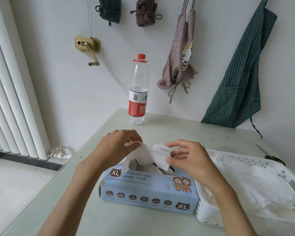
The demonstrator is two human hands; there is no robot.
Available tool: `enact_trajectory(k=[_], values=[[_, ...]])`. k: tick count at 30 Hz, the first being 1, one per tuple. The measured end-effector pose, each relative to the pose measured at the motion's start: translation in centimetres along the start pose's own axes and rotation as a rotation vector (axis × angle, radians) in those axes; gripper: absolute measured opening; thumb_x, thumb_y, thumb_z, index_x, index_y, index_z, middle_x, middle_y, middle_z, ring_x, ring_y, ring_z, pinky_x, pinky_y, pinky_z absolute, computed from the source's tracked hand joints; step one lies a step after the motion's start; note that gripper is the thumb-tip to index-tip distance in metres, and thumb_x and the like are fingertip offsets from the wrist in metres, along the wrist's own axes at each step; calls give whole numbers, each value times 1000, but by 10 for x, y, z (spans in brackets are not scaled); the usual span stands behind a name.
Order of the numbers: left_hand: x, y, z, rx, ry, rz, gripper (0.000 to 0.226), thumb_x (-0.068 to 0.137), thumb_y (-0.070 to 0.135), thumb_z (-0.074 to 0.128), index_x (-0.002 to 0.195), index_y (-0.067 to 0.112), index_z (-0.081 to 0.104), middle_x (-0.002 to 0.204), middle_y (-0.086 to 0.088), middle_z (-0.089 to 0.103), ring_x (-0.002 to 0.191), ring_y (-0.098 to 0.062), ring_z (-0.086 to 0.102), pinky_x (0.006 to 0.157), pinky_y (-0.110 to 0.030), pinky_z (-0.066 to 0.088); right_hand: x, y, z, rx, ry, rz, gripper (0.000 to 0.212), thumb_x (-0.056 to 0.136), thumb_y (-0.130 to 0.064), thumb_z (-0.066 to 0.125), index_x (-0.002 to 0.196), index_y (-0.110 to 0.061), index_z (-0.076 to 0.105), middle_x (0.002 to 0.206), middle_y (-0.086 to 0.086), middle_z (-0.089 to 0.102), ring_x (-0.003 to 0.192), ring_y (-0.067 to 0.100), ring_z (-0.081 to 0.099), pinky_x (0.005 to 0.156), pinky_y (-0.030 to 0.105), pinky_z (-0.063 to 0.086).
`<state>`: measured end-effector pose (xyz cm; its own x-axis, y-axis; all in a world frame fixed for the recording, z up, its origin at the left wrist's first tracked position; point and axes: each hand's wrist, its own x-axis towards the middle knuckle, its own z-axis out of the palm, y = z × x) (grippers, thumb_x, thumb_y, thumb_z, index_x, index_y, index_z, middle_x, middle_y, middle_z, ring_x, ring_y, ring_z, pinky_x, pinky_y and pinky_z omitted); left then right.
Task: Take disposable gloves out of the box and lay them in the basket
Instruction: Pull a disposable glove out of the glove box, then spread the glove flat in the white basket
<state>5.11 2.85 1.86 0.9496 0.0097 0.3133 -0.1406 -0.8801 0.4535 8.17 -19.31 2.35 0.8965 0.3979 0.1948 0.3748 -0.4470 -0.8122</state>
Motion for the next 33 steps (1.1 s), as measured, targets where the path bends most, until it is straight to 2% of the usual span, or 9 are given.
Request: enact_trajectory(k=[4,8,11,14,17,22,25,27,33], values=[[1,-2,-4,-61,-46,-4,19,94,37,53,105,34,67,110,20,67,105,-3,60,93,-34,47,2,2,-3,97,33,-17,28,81,-5,71,77,-33,71,75,-13,74,72,-2,68,69,8,49],[-1,-5,-6,-147,-240,-5,20,95,29,51,107,27,67,116,11,66,110,-7,59,101,-40,44,3,0,-1,200,41,13,15,87,-10,65,84,-23,72,83,-9,74,81,-1,67,72,7,48],[-3,1,-8,-230,-257,48,42,88,23,64,126,34,52,130,19,53,121,1,48,105,-28,38,3,-5,8,205,64,-39,18,85,-7,67,81,-24,74,79,-5,74,75,2,68,70,10,50],[-7,15,-11,-351,-239,49,62,70,48,76,124,35,50,121,24,55,111,5,54,95,-17,43,2,-9,20,126,92,-96,20,81,-6,72,78,-26,75,73,-8,74,71,1,68,67,12,51],[-8,20,-12,-320,-193,32,48,66,58,73,103,30,64,101,19,67,89,3,65,83,-20,53,0,-11,27,88,98,-102,10,79,-14,75,80,-24,73,69,-8,73,69,3,68,68,18,54],[-4,14,-11,-130,-62,47,11,88,32,63,96,28,69,92,13,70,85,-1,65,85,-30,54,1,0,29,-138,76,-77,27,75,-25,77,96,-34,63,91,-18,67,87,-3,59,76,18,48],[-3,11,-19,-264,51,37,9,90,31,60,94,27,67,92,12,69,87,-4,65,86,-34,53,1,6,29,-358,88,-45,17,80,-33,71,94,-37,62,97,-22,61,93,-3,54,73,21,43],[-6,9,-24,-343,81,44,12,89,31,61,93,22,68,92,11,71,85,-4,66,87,-34,54,2,6,25,-329,144,-26,1,84,-35,67,84,-36,66,88,-21,64,85,-4,57,69,21,44],[-1,17,-46,-315,102,33,7,89,24,64,89,28,69,88,15,71,85,-6,67,87,-38,52,9,-15,-22,-213,35,-59,7,84,-28,70,88,-26,75,81,-15,72,74,-4,64,73,19,52]])
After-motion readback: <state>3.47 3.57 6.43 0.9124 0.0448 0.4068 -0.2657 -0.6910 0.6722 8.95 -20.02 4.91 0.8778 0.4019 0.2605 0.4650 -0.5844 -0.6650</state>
